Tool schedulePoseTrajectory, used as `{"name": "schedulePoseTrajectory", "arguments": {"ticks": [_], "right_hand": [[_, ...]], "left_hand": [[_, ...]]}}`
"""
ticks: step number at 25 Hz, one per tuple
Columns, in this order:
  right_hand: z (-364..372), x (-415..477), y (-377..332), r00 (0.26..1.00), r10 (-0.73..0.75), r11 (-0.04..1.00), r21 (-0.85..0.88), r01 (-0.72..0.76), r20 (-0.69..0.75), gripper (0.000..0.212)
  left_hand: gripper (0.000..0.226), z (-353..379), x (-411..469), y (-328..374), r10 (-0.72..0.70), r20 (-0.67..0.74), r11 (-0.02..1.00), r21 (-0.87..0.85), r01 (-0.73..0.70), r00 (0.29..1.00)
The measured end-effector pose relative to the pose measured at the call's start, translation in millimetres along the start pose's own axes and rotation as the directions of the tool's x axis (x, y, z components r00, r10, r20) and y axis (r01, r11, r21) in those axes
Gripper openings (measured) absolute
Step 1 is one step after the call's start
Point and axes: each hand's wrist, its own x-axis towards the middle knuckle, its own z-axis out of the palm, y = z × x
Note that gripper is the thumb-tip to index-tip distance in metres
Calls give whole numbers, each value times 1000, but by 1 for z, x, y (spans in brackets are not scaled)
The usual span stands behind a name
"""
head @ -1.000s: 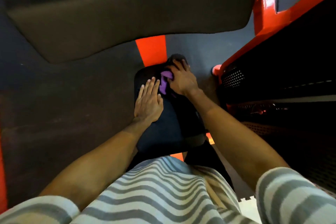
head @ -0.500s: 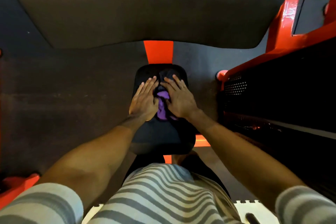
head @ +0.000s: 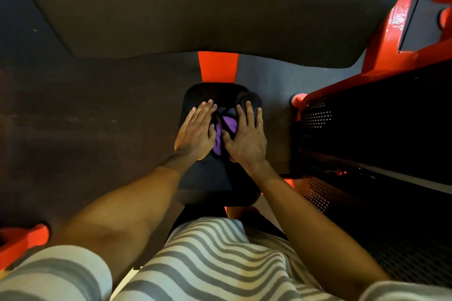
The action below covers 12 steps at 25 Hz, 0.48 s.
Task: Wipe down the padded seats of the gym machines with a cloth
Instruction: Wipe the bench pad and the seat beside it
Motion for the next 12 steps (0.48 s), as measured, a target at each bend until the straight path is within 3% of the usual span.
{"name": "schedulePoseTrajectory", "arguments": {"ticks": [7,9,12], "right_hand": [[-39,114,-22,980,182,971,141,-192,78,76],[-41,119,-15,971,216,962,146,-229,100,74],[-34,78,1,933,345,883,304,-358,99,86]], "left_hand": [[62,2,-3,-3,9,-17,1000,0,-9,1000],[62,2,-3,-2,8,-13,1000,16,-7,1000],[61,1,-4,-3,13,11,1000,16,-13,1000]]}}
